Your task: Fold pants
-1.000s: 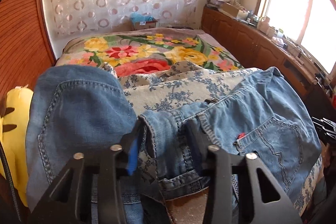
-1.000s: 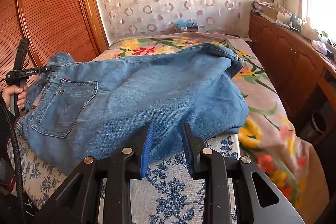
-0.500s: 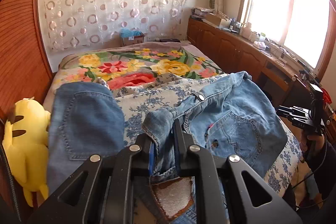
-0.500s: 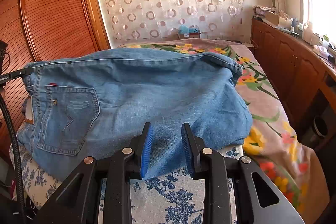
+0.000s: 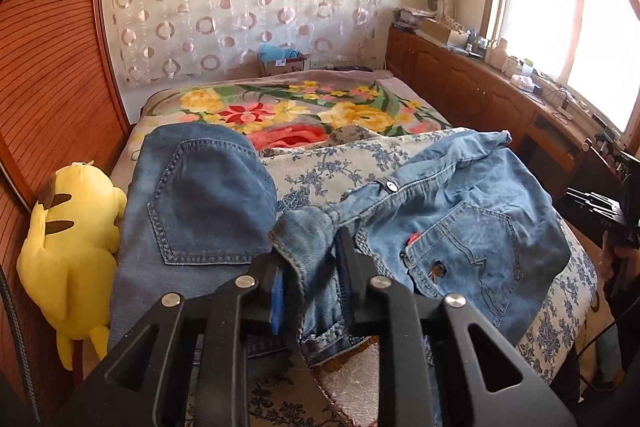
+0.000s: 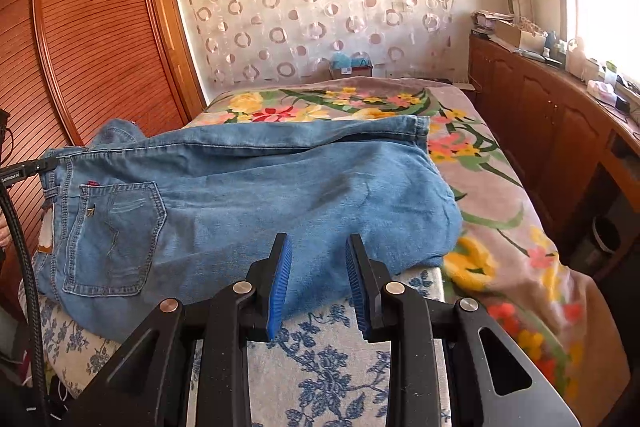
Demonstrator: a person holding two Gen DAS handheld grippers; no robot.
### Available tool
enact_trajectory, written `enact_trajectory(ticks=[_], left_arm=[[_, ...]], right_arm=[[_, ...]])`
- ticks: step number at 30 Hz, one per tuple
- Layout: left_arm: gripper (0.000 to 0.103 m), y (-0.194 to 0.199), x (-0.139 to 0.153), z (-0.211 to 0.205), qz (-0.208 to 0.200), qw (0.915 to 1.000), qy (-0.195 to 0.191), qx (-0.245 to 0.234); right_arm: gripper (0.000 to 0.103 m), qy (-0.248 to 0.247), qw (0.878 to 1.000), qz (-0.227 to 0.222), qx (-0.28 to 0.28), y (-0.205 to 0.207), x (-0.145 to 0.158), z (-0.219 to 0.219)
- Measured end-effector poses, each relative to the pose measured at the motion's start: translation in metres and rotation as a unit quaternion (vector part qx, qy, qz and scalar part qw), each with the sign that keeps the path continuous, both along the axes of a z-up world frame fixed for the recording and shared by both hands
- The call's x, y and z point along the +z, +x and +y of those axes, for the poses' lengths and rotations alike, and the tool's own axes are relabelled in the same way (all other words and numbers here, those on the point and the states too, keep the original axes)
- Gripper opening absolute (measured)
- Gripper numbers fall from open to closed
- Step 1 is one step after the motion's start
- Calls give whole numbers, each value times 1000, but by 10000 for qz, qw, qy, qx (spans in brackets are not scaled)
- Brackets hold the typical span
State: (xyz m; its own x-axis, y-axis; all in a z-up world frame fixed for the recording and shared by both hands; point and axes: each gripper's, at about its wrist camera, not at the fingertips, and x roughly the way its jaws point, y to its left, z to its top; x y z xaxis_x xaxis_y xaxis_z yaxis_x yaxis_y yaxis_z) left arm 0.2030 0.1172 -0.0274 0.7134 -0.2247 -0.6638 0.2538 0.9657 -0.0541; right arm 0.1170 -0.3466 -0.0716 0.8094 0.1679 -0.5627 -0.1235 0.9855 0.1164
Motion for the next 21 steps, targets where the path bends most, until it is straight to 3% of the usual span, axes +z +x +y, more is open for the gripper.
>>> enact_trajectory(ticks=[2, 7, 12, 21], left_arm=[[33, -3, 3, -2, -67, 10000, 33, 23], [69, -14, 22, -3, -448, 9989, -54, 89], [75, -18, 30, -22, -567, 9981, -197, -113], [76, -4, 7, -95, -377, 9961, -181, -781]], right_arm=[[29, 2, 10000, 12, -49, 0, 0, -4], [29, -11, 9998, 6, -184, -2, 1, -9], [29, -90, 9994, 104, -310, -2, -2, -10], [31, -200, 9981, 371, -447, 20, -11, -26]])
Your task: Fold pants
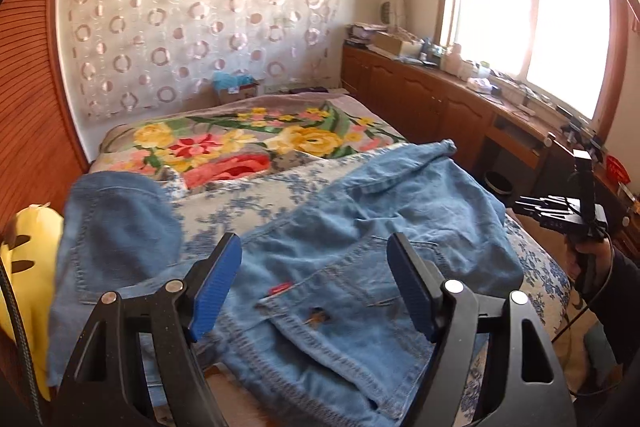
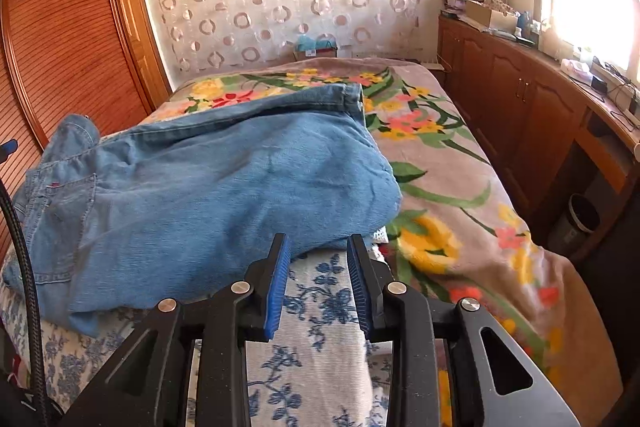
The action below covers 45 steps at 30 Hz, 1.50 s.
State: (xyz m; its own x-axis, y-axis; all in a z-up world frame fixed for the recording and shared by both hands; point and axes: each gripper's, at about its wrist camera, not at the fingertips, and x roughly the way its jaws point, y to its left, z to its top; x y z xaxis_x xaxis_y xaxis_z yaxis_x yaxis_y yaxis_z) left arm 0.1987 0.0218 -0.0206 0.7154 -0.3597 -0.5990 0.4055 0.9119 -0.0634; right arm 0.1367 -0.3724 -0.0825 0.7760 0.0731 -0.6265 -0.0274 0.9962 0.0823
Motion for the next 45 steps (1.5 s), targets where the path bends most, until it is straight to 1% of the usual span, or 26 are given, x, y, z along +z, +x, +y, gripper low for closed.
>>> enact_trajectory(ticks=[3, 7, 9, 12, 17, 27, 28, 29, 30, 31, 33, 38, 42, 45], left_arm=[[76, 11, -12, -24, 111, 9997, 30, -199], [76, 25, -31, -53, 253, 9987, 127, -422], [76, 32, -39, -62, 314, 9982, 183, -469], [76, 40, -54, -72, 441, 9976, 240, -486], [76, 43, -69, -75, 538, 9970, 260, -490], [76, 42, -81, -61, 619, 9975, 5, -351], [76, 41, -81, -61, 602, 9976, 2, -346], [76, 41, -81, -61, 592, 9976, 10, -350], [76, 41, -82, -61, 581, 9977, 16, -352], [76, 41, -82, -61, 566, 9978, 25, -350], [76, 40, -82, -61, 546, 9979, 45, -351], [76, 38, -81, -59, 487, 9981, 15, -374], [76, 38, -80, -56, 454, 9983, -47, -372], [76, 37, -79, -54, 435, 9983, -101, -382]], right_arm=[[31, 19, 9999, 144, -36, 9, -9, -9], [32, 185, 9994, 279, -63, 25, -12, -21], [32, 260, 9992, 307, -13, 27, -9, -25], [32, 177, 9992, 367, 46, 33, -8, -25], [32, 229, 9987, 444, 121, 33, -9, -28], [32, 284, 9984, 452, 180, 51, -9, -29], [24, 323, 9984, 425, 187, 53, -8, -29], [20, 363, 9981, 424, 260, 54, -8, -27], [12, 343, 9979, 434, 322, 57, -7, -25], [8, 235, 9984, 385, 345, 58, -5, -22], [4, 209, 9986, 270, 403, 58, 2, -20], [2, 105, 9993, -133, 321, 46, 26, -23], [2, -31, 9989, -389, 248, 22, 44, -27], [2, -115, 9987, -467, 189, -2, 51, -31]])
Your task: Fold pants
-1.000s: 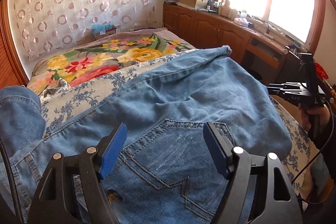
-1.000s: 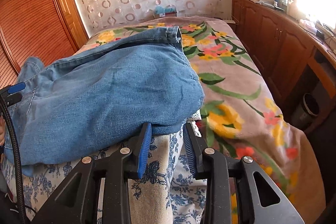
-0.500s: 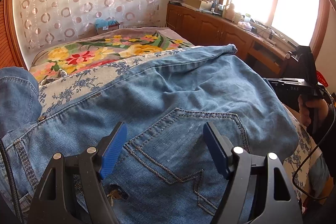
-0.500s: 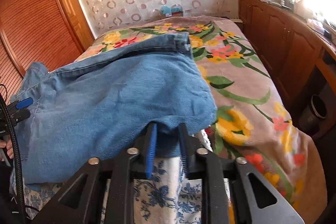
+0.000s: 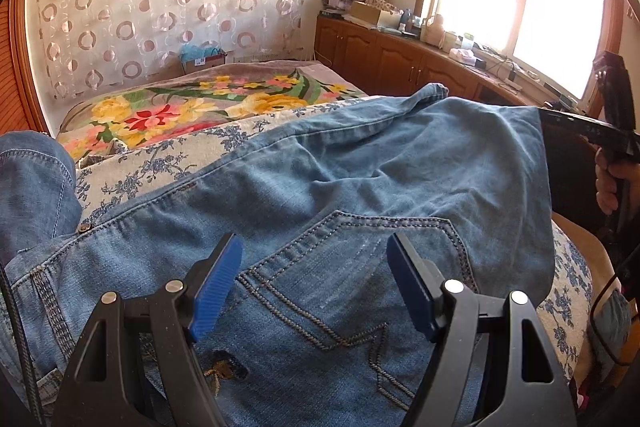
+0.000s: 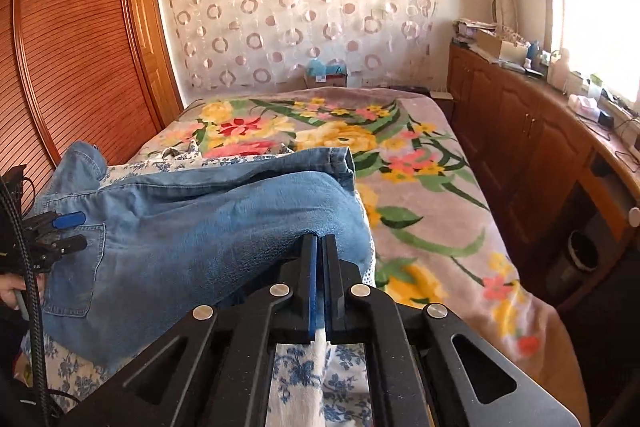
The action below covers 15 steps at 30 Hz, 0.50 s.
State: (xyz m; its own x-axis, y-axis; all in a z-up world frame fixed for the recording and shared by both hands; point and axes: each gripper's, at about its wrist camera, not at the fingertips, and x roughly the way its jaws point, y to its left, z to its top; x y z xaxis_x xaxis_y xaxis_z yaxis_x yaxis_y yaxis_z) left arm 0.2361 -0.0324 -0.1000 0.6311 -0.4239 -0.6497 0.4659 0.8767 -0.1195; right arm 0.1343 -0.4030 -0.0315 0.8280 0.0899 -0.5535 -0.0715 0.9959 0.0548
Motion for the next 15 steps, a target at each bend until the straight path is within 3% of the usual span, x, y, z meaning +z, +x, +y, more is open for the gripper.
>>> enact_trajectory(ticks=[3, 9, 15], left_arm=[[76, 0, 0, 2, -8, 10000, -49, 1], [76, 2, 0, 3, 14, 10000, -49, -17], [76, 2, -1, 0, 52, 10000, -39, 6]], right_arm=[[2, -55, 9998, 150, -107, -18, -12, 2], [2, 113, 9966, 788, -212, -16, -55, 1], [14, 176, 9975, 619, -279, -16, -39, -7]])
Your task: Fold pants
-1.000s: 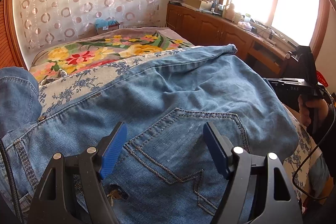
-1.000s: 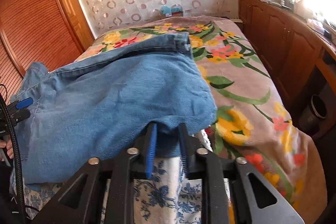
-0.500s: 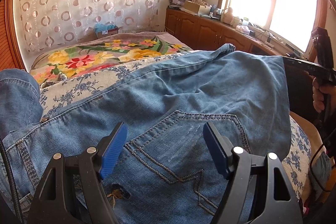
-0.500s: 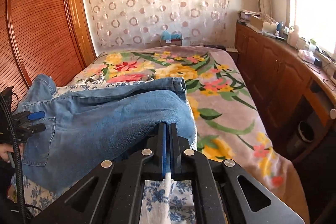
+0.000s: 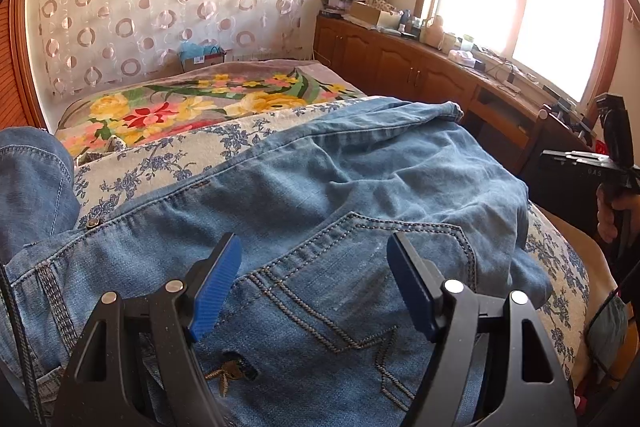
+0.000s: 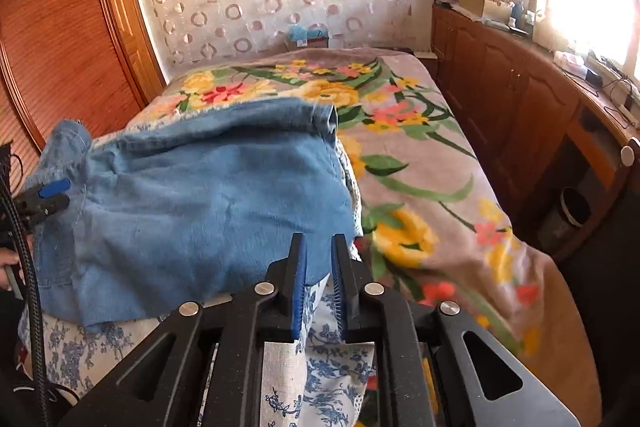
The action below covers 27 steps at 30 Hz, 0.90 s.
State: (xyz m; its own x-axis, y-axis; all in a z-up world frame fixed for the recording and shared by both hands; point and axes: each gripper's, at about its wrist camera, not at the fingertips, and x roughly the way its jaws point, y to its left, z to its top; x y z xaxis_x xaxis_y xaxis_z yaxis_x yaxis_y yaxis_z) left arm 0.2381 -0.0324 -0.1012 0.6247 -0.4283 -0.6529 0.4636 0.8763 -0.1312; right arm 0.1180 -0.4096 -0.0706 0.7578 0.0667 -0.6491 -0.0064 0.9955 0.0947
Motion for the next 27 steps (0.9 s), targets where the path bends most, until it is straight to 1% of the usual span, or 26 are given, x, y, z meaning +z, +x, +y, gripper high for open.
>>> enact_trajectory(ticks=[4, 5, 7, 8, 12, 16, 19, 24, 27], left_arm=[[76, 0, 0, -2, -2, 10000, 42, 8], [76, 0, 0, -1, -2, 10000, 38, 12], [76, 1, 0, -2, 29, 10000, 48, 19], [76, 2, 0, -2, 53, 10000, 58, 29], [76, 10, 7, -6, 160, 9998, 148, 29], [76, 19, 14, -9, 221, 9995, 211, -42], [76, 29, 17, -14, 197, 9990, 400, -23], [76, 41, 15, -6, 245, 9988, 412, 80], [76, 50, 12, 0, 296, 9985, 418, 209]], right_arm=[[21, -40, 9999, -152, 67, 15, 8, 7], [22, -47, 9998, -163, 108, 21, 7, 10], [27, -120, 9995, -182, 242, 36, 2, 16], [28, -182, 9993, -167, 290, 47, -1, 19], [28, -363, 9980, 89, 511, 94, -22, 28], [28, -487, 9954, 287, 768, 134, -32, 34], [28, -680, 9931, 401, 865, 162, -36, 35], [28, -807, 9919, 353, 915, 206, -30, 39], [28, -846, 9928, 205, 827, 220, -24, 38]])
